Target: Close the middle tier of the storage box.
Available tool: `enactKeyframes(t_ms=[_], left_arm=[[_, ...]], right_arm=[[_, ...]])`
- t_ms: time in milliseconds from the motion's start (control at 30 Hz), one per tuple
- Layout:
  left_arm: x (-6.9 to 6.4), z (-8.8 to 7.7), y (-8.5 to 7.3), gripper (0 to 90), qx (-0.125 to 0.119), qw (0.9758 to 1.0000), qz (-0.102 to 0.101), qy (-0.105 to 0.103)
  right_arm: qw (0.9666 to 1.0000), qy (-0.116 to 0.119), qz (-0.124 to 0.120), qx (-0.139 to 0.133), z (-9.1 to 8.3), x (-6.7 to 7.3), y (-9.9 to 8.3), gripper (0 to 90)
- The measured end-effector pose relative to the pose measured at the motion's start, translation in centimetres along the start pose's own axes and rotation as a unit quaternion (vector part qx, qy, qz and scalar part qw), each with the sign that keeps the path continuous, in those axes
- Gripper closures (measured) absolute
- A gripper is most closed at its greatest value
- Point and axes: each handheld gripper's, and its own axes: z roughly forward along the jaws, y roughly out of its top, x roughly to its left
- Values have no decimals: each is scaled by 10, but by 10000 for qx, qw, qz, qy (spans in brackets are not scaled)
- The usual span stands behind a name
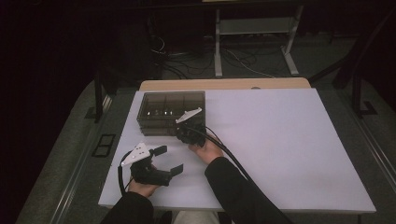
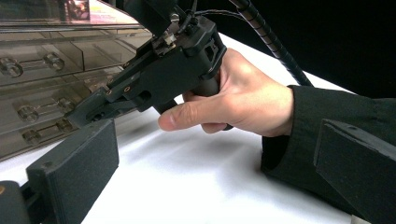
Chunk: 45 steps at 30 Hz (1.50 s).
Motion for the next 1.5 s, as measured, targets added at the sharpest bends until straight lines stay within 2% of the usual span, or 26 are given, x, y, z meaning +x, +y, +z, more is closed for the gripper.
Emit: enactKeyframes(t_ms=[300,533,633,767,933,1100,1500], left_arm=[[0,0,0,0,3,10000,10,-6],[0,0,0,0,-8,10000,7,-11],[0,0,0,0,0,10000,18,-15],[0,0,0,0,-2,10000,17,-17],[0,0,0,0,-6,10000,5,-17],[0,0,0,0,-12,10000,0,-15],[0,1,0,0,1,10000,15,-32]], right_arm=[[10000,-58,38,-70,1,-3,0,889],[9992,-210,261,-203,0,-8,0,889],[9987,-200,402,-246,-1,-11,0,889],[9986,-219,404,-243,-2,-11,0,889],[9988,-114,415,-240,-2,-10,0,884],[9992,37,324,-211,-6,-7,0,834],[9992,353,168,-91,-22,-5,-10,640]])
